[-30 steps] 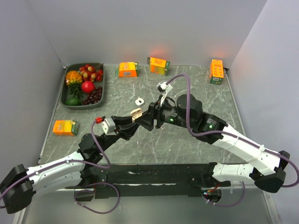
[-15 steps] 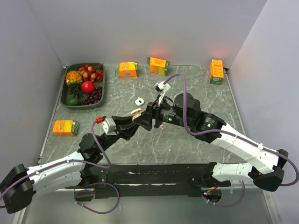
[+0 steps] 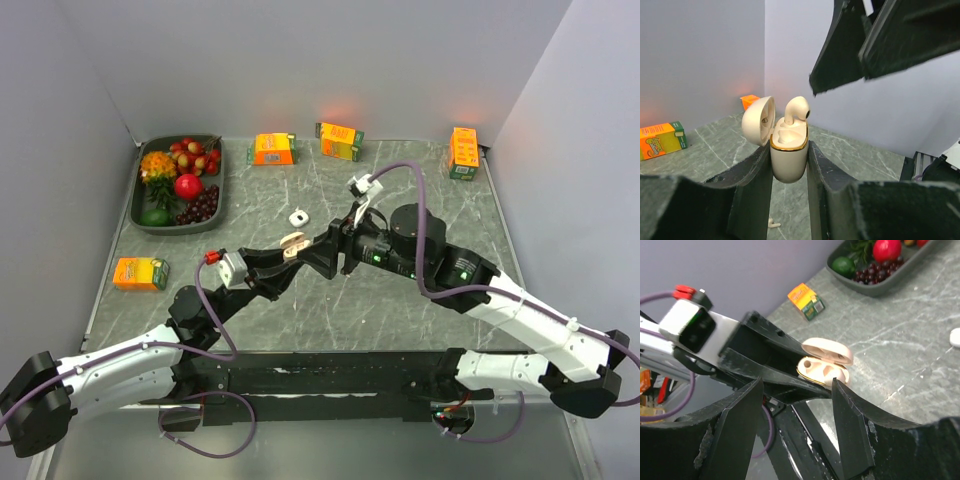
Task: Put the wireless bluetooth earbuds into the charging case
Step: Place the earbud in the charging case.
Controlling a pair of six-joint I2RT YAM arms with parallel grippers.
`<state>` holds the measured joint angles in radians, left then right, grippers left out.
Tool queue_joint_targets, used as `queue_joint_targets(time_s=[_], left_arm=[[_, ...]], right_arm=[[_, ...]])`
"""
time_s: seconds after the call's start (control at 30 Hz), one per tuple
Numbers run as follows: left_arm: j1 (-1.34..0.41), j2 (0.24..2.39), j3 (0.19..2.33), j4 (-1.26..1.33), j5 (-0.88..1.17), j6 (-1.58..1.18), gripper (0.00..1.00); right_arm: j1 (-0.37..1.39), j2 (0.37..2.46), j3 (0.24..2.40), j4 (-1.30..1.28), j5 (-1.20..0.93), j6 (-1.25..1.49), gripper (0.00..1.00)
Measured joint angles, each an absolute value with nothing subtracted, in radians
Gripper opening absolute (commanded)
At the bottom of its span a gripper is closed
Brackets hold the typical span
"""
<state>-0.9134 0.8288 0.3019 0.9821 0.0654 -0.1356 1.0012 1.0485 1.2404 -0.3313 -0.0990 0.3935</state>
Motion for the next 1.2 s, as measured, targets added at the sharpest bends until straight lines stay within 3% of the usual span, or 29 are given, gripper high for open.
queue_joint_targets(time_s=[1.2], left_arm=[[-0.91,0.831,0.31,0.982,0.059,-0.136,0.01]], right_arm=[[1.002,1.122,1.24,-0.323,-0.17,0.422,0.65]])
